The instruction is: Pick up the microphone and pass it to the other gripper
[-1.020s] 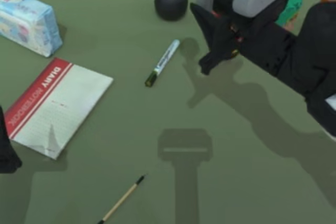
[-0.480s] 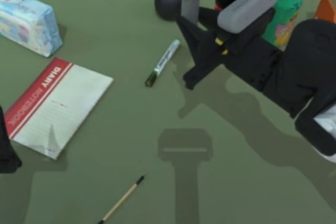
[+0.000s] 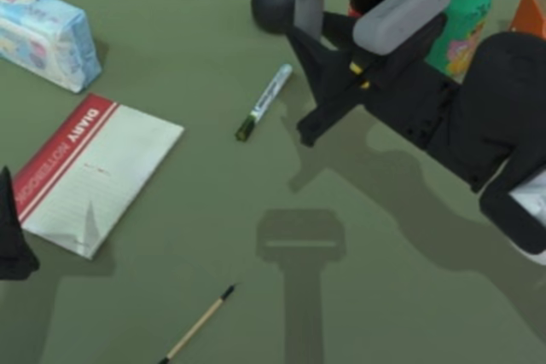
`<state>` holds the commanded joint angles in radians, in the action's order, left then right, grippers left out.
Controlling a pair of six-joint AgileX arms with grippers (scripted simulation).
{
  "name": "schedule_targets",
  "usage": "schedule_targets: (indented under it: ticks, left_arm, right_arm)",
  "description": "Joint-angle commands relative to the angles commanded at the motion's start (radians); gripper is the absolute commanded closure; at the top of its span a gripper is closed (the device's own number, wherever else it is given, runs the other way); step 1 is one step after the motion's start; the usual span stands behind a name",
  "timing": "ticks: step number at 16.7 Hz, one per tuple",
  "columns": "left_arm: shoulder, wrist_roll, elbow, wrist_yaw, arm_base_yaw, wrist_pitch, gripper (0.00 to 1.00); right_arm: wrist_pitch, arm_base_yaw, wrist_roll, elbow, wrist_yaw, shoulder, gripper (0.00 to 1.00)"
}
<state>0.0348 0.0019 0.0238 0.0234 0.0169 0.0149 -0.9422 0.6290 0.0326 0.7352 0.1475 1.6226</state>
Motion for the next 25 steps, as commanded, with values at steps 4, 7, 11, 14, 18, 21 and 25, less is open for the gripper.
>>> schedule_targets:
  ticks: [4, 7, 11, 14, 18, 21, 25]
  left_arm:
    - [0.193, 0.006, 0.118, 0.103, 0.073, 0.076, 0.00]
    - [0.423, 0.008, 0.250, 0.208, 0.145, 0.164, 0.00]
    - [0.751, 0.013, 0.437, 0.353, 0.246, 0.292, 0.00]
    - [0.956, 0.016, 0.557, 0.447, 0.312, 0.373, 0.00]
    - [1.119, 0.018, 0.652, 0.529, 0.369, 0.434, 0.00]
    - [1.146, 0.018, 0.666, 0.542, 0.379, 0.442, 0.00]
    - [1.146, 0.018, 0.664, 0.539, 0.376, 0.442, 0.00]
  right_arm:
    - [0.000, 0.000, 0.000, 0.000, 0.000, 0.000, 1.00]
    - [0.000, 0.000, 0.000, 0.000, 0.000, 0.000, 1.00]
    - [0.000, 0.000, 0.000, 0.000, 0.000, 0.000, 1.00]
    - [0.000, 0.000, 0.000, 0.000, 0.000, 0.000, 1.00]
    - [0.000, 0.000, 0.000, 0.000, 0.000, 0.000, 1.00]
    - [0.000, 0.000, 0.000, 0.000, 0.000, 0.000, 1.00]
    - [0.000, 0.000, 0.000, 0.000, 0.000, 0.000, 1.00]
